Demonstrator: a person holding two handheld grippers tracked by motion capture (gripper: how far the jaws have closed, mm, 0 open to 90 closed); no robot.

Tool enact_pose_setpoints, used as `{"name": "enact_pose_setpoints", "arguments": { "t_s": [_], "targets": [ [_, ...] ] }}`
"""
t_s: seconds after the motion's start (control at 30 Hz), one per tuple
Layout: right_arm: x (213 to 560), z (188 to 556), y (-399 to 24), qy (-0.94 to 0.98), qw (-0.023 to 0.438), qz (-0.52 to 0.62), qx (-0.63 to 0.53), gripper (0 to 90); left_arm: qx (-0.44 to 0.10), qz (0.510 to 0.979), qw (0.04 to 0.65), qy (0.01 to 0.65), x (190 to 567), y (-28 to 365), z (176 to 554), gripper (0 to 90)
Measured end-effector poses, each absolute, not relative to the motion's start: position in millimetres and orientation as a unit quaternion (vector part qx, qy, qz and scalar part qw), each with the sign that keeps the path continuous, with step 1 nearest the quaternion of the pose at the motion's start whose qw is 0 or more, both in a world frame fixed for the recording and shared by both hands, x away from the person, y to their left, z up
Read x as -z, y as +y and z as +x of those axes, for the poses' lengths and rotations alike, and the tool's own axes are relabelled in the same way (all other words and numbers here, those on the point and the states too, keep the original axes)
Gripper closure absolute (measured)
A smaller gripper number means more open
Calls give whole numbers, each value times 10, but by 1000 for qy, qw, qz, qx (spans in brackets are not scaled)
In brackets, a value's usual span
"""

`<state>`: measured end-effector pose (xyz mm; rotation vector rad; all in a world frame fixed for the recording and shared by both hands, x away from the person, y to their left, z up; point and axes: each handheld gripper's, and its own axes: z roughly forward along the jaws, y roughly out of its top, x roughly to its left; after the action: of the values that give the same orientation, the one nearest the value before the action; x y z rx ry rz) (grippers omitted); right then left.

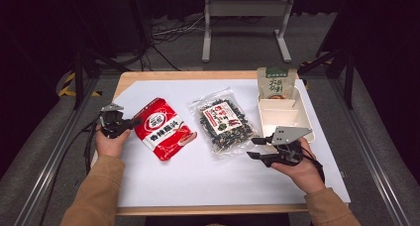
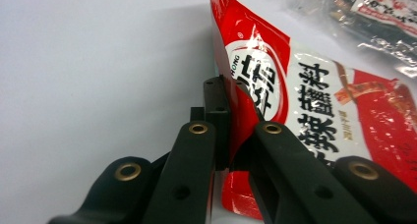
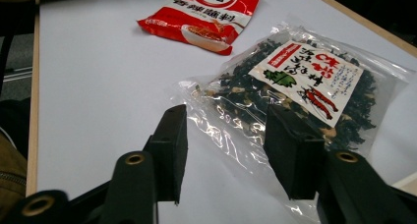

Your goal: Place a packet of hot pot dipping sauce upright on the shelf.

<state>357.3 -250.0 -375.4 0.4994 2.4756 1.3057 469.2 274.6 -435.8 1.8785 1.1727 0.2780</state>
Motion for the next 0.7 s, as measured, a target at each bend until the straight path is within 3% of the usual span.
{"name": "enact_pose_setpoints", "arguments": {
  "t_s": [0.7],
  "targets": [
    [3722, 3596, -2571, 854, 150, 174, -468, 553, -137, 758, 502, 393, 3670, 2610, 4312, 897]
  ]
}}
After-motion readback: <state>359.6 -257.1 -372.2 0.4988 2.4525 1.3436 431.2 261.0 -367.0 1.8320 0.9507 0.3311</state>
